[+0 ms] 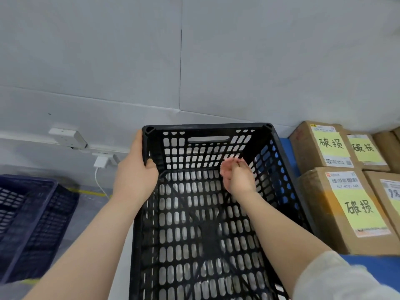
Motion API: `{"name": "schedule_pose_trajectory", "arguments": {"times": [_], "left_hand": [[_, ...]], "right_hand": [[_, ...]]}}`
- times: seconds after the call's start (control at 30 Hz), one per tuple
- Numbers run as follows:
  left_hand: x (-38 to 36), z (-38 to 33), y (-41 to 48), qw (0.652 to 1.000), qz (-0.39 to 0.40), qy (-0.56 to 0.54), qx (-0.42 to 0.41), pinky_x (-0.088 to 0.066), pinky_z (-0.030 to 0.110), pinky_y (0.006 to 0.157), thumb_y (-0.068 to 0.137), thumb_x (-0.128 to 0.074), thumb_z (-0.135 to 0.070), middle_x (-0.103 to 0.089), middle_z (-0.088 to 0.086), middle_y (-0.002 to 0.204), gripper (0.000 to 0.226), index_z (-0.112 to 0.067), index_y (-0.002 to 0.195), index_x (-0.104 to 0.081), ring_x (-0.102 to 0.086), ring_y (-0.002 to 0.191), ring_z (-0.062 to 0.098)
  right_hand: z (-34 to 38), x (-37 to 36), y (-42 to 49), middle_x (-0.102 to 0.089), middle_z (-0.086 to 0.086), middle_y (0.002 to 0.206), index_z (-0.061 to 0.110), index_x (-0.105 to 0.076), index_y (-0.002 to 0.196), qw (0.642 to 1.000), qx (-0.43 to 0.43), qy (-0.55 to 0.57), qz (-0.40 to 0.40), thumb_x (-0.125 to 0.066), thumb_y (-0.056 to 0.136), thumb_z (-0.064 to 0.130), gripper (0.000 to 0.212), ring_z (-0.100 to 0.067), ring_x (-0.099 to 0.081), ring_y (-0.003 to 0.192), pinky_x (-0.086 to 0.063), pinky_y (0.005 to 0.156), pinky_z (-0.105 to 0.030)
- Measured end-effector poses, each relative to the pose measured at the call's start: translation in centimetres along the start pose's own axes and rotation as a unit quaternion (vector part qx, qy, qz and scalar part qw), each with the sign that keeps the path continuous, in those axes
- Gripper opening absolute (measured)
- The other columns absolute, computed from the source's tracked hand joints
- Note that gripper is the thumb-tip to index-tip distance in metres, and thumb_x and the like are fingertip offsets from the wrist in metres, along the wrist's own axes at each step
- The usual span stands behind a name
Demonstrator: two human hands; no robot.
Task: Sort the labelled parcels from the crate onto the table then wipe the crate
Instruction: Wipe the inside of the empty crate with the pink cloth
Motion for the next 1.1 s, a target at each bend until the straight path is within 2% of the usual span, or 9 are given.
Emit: {"name": "schedule_pose_trajectory", "arguments": {"times": [0.17,0.23,0.33,0.43,0.57,0.67,0.83,0.97,1.1], "left_hand": [[0.0,-0.1,-0.2,1.0,0.0,0.017,0.001,-0.037,0.031,0.077,0.092,-0.039,-0.006,-0.057,-0.006,0.107,0.072,-0.043,0.15,-0.017,-0.056,0.089,0.022],[0.0,-0.1,-0.1,1.0,-0.003,0.023,0.005,-0.038,0.031,0.078,0.091,-0.039,-0.006,-0.061,-0.002,0.112,0.073,-0.044,0.149,-0.017,-0.057,0.093,0.026],[-0.1,0.0,0.0,1.0,-0.003,0.005,0.004,-0.04,0.031,0.078,0.089,-0.04,-0.005,-0.063,0.003,0.106,0.074,-0.045,0.148,-0.019,-0.059,0.094,0.03],[0.1,-0.4,-0.1,1.0,-0.011,0.01,-0.003,-0.038,0.029,0.074,0.09,-0.042,-0.005,-0.057,-0.001,0.094,0.073,-0.044,0.148,-0.021,-0.053,0.084,0.025],[0.2,-0.5,0.1,1.0,-0.014,0.005,-0.022,-0.036,0.028,0.059,0.092,-0.05,-0.021,-0.057,-0.01,0.078,0.042,-0.031,0.132,-0.042,-0.056,0.074,0.021],[0.3,0.1,0.3,1.0,-0.009,-0.006,-0.014,-0.046,0.032,0.07,0.092,-0.05,-0.023,-0.065,-0.002,0.092,0.039,-0.03,0.129,-0.043,-0.062,0.087,0.024],[0.0,0.3,0.4,1.0,-0.008,0.008,-0.019,-0.05,0.038,0.086,0.094,-0.046,-0.016,-0.065,-0.002,0.115,0.06,-0.042,0.146,-0.027,-0.062,0.101,0.025],[-0.2,0.9,0.5,1.0,-0.003,0.003,-0.013,-0.049,0.041,0.091,0.093,-0.044,-0.013,-0.061,0.001,0.126,0.071,-0.042,0.151,-0.015,-0.059,0.107,0.024],[-0.1,0.8,0.6,1.0,-0.01,0.011,-0.009,-0.05,0.042,0.089,0.09,-0.043,-0.008,-0.061,0.003,0.123,0.076,-0.043,0.151,-0.013,-0.06,0.102,0.028]], "right_hand": [[-0.7,-1.1,-0.4,-0.072,-0.006,0.097,0.02,-0.061,0.102,0.963,-0.141,0.143,0.179,-0.058,0.09,0.03,0.016,-0.018,-0.07,0.084,-0.059,0.075,-0.034],[0.5,0.8,-1.6,-0.07,-0.011,0.104,0.014,-0.063,0.109,0.895,-0.201,0.364,0.161,-0.059,0.092,0.027,0.021,-0.022,-0.069,0.088,-0.059,0.067,-0.032],[4.8,5.7,-4.5,-0.068,-0.007,0.1,0.005,-0.063,0.105,0.8,-0.133,0.583,0.044,-0.053,0.097,0.021,0.021,-0.018,-0.066,0.089,-0.056,0.078,-0.032],[11.2,9.9,-8.6,-0.059,0.002,0.086,0.009,-0.059,0.095,0.844,0.044,0.529,-0.072,-0.048,0.089,0.002,0.014,-0.007,-0.056,0.076,-0.048,0.069,-0.025],[19.9,7.6,-10.6,-0.055,-0.003,0.116,0.014,-0.065,0.113,0.885,0.222,0.387,-0.135,-0.049,0.077,0.006,0.04,-0.016,-0.051,0.111,-0.043,0.097,-0.028],[21.1,4.0,-8.4,-0.048,-0.004,0.13,0.016,-0.064,0.125,0.887,0.199,0.405,-0.097,-0.047,0.084,0.008,0.045,-0.011,-0.042,0.127,-0.035,0.106,-0.024],[19.8,1.0,-7.6,-0.05,-0.012,0.128,0.008,-0.049,0.139,0.882,0.283,0.361,-0.103,-0.059,0.088,-0.006,0.054,0.016,-0.034,0.121,-0.036,0.095,-0.003],[17.1,-7.3,-7.1,-0.038,-0.008,0.151,0.009,-0.047,0.142,0.937,0.268,0.223,0.005,-0.055,0.09,-0.006,0.055,-0.008,-0.025,0.143,-0.028,0.116,-0.04],[16.6,-9.6,-5.9,-0.051,-0.008,0.129,0.015,-0.054,0.129,0.967,0.211,0.124,0.077,-0.052,0.091,0.009,0.039,-0.024,-0.049,0.117,-0.045,0.095,-0.031]]}}
Point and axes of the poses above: each hand's wrist, its own y-axis towards the middle knuckle, its own x-axis out of the back of the hand, z = x × y, the point moved 8 cm from there along y, towards the middle knuckle
